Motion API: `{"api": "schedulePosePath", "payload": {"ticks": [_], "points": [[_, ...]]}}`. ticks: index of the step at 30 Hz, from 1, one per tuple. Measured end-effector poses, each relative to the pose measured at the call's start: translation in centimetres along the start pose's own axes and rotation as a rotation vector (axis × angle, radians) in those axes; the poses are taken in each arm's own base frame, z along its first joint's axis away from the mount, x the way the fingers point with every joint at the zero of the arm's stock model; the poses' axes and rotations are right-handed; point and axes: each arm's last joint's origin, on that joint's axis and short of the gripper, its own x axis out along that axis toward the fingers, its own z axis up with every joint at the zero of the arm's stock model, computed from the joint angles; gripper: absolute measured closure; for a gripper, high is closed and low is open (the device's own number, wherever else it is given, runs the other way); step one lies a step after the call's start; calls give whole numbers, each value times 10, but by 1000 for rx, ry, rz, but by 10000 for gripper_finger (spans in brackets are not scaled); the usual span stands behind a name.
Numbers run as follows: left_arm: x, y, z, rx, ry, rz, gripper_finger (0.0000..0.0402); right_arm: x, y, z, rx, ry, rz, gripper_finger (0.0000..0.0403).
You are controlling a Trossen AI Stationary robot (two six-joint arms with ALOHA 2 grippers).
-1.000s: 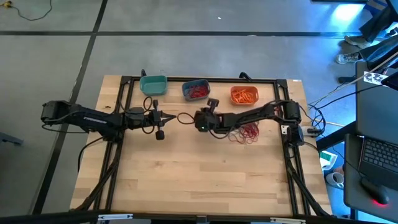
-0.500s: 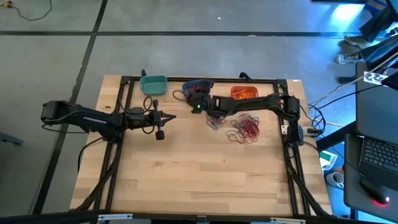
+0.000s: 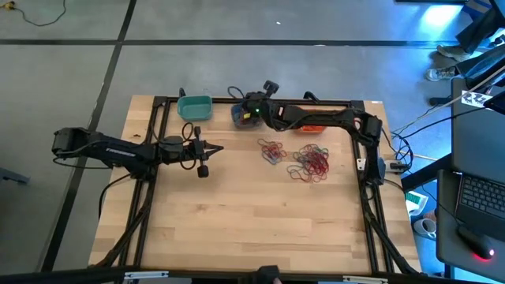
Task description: Sort rubber bands into baskets
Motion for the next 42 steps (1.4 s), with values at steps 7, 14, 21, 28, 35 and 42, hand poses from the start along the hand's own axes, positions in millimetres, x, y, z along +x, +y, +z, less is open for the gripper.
{"api": "schedulePosePath", "payload": {"ticks": [7, 14, 21, 28, 35, 42], "points": [[0, 0, 0, -1, 0, 0, 396, 6, -4, -3, 61, 2, 22, 380], [0, 0, 0, -1, 2, 0, 396, 11, 7, -12, 66, 23, 174, 299], [0, 0, -1, -1, 6, -1, 396, -5, 22, -25, -21, 173, 258, 219], [0, 0, -1, -4, 7, -1, 396, -44, 51, -37, -118, 343, 461, 207], [0, 0, -1, -7, 11, -2, 396, -73, 66, -49, -184, 495, 526, 223], [0, 0, -1, -8, 14, -3, 396, -93, 76, -67, -283, 574, 493, 238]]}}
